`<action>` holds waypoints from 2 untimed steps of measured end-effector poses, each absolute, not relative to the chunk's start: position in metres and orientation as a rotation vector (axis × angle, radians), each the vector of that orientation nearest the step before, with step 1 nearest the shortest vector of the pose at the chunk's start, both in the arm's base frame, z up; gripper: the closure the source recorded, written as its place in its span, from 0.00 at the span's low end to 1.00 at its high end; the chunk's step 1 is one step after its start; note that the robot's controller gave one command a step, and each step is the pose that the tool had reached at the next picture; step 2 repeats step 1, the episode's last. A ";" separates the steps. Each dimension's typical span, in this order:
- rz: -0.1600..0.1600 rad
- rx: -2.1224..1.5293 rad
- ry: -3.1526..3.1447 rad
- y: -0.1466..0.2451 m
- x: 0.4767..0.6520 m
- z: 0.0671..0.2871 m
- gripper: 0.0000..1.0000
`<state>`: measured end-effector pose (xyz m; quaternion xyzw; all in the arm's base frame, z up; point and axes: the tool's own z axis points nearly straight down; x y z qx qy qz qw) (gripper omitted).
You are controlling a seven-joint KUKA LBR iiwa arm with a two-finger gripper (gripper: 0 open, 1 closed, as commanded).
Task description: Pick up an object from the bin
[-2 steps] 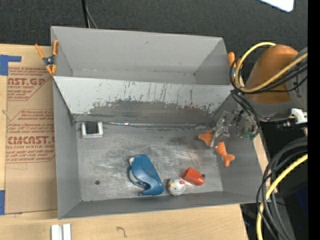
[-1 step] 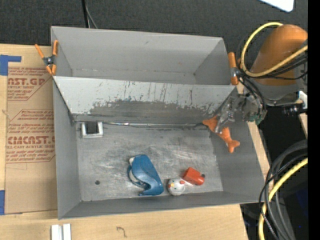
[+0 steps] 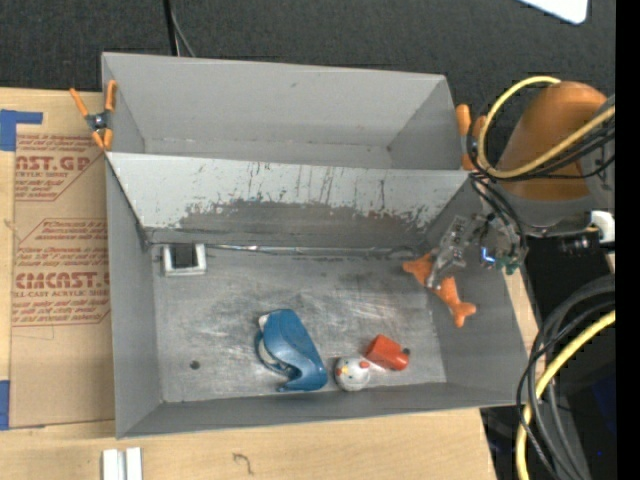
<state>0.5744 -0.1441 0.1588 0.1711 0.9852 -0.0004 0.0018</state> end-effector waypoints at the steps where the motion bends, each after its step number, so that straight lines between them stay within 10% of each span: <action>1: 0.000 0.511 3.096 -0.146 0.590 0.247 1.00; 2: 0.000 0.511 3.096 -0.146 0.590 0.247 1.00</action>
Offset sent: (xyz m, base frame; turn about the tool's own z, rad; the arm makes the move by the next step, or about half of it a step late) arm 0.0000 0.0000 0.0000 0.0000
